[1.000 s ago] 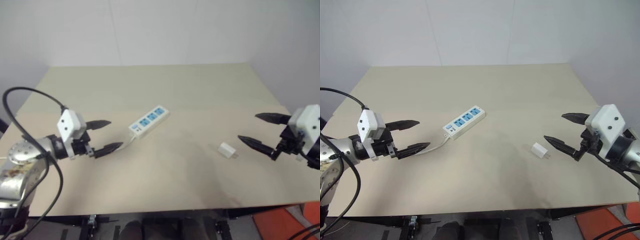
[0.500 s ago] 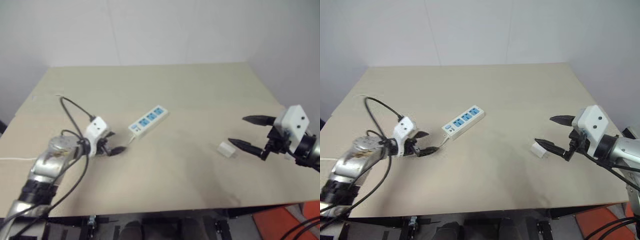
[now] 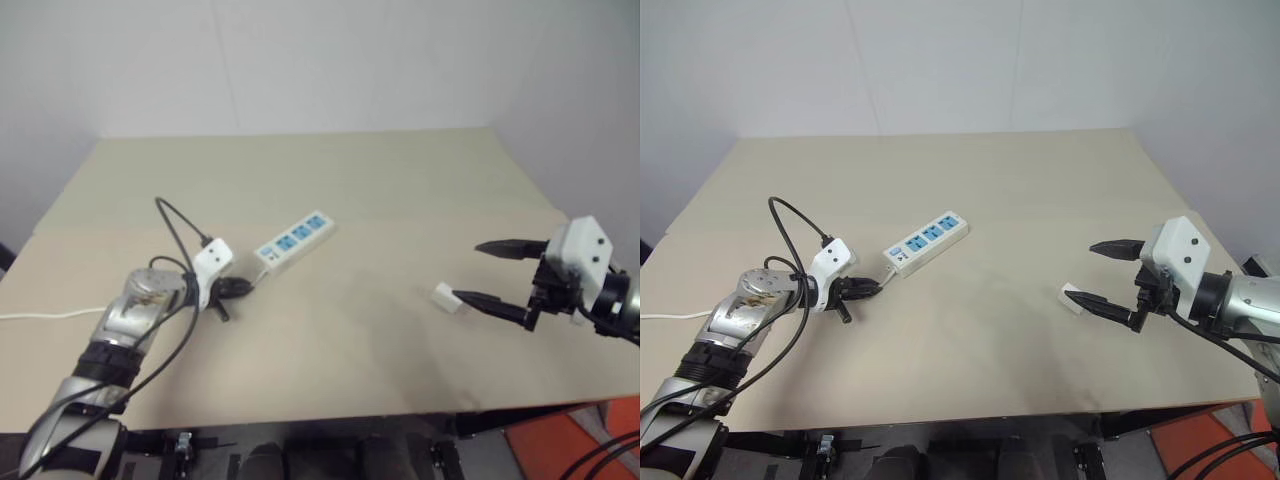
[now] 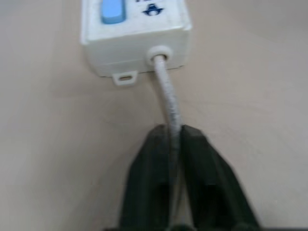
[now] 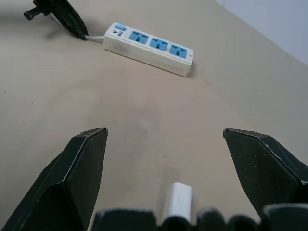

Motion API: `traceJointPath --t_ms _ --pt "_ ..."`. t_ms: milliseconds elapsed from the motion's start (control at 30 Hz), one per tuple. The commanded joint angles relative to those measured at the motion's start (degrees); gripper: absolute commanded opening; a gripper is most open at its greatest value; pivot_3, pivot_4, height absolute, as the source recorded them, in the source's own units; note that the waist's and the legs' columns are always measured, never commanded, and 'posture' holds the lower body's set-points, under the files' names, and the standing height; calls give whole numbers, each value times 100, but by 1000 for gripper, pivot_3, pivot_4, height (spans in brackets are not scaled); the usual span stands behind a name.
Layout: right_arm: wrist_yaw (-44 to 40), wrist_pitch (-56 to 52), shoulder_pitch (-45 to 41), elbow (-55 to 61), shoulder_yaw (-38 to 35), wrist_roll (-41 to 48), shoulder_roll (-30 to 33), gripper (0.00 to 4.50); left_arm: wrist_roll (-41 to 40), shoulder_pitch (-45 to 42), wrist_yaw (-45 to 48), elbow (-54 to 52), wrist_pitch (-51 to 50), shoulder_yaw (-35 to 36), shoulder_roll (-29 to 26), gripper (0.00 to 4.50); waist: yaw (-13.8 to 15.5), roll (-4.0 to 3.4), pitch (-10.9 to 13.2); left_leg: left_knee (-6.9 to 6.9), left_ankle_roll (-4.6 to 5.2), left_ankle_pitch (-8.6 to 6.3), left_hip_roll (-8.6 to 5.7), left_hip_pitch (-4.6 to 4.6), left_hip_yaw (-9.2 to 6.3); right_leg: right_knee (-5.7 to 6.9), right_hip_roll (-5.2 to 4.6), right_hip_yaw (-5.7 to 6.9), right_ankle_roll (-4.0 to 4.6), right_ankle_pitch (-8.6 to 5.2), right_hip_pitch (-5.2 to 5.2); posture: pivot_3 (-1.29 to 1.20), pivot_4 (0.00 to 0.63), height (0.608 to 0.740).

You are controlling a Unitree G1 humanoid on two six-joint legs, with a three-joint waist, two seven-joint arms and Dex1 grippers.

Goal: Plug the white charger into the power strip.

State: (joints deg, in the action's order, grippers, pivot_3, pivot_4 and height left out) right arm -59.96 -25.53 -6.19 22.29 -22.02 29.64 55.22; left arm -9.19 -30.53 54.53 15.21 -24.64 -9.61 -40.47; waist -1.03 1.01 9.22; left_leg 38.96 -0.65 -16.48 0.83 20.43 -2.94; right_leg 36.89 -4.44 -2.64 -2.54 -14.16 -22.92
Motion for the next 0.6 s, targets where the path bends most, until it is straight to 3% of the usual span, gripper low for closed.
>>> traceJointPath --t_ms 33,300,467,600 --pt "-120 161 -73 51 -179 123 88 4500 -144 295 426 -400 390 143 -139 16 -1 0 0 0 0 0 0 4 0 -2 0 -1 0 0 -3 0 150 740" --pt "-231 221 -154 -32 -42 103 102 4500 -658 1421 1824 -1310 1673 420 -621 16 22 0 0 0 1 0 2 43 1 -24 -3 1 0 0 -29 0 150 740" --pt "-274 323 -238 -107 67 74 80 4500 -381 1630 1566 -1239 1884 512 -688 16 71 0 1 1 1 -1 2 44 -1 -24 -5 7 -1 -1 -27 0 150 740" --pt "-213 319 -350 -130 95 104 43 4500 -447 1621 1379 -1176 1892 597 -540 989 32 0 1 0 2 -1 3 40 -1 -19 -3 6 -1 -1 -26 0 150 740"
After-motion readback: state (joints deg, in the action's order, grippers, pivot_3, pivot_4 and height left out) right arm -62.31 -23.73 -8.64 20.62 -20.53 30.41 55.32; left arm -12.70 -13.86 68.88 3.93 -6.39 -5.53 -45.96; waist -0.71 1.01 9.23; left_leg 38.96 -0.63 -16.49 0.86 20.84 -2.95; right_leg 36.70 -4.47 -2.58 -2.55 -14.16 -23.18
